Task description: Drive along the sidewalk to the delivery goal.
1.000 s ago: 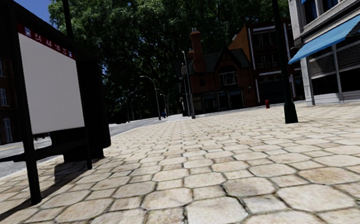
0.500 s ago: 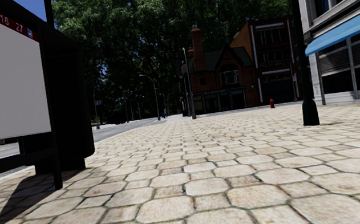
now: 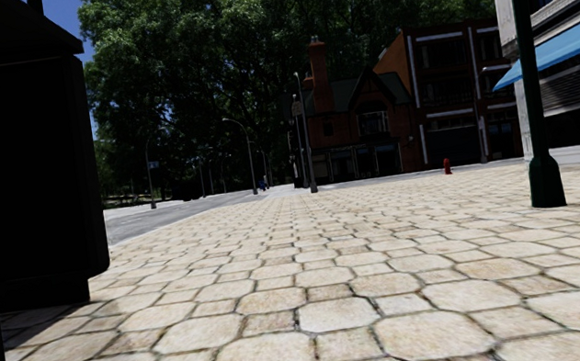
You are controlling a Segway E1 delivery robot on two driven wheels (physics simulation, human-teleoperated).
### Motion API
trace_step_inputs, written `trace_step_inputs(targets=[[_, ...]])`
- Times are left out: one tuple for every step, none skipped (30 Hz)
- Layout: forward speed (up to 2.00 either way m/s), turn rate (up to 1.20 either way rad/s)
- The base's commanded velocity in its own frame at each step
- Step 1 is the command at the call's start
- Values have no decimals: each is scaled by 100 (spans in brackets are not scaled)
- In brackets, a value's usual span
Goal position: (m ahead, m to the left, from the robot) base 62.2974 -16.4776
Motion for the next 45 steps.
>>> trace_step_inputs(targets=[[200,0],[200,0],[200,0],[200,0],[200,0],[200,0],[200,0],[200,0],[200,0],[200,0],[200,0],[200,0],[200,0],[200,0],[200,0],[200,0],[200,0],[200,0],[200,0],[200,0],[200,0],[200,0],[200,0],[200,0],[200,0],[200,0],[200,0],[200,0],[200,0],[200,0],[200,0],[200,0],[200,0],[200,0],[200,0],[200,0],[200,0],[200,0],[200,0],[200,0],[200,0],[200,0],[200,0],[200,0],[200,0]])
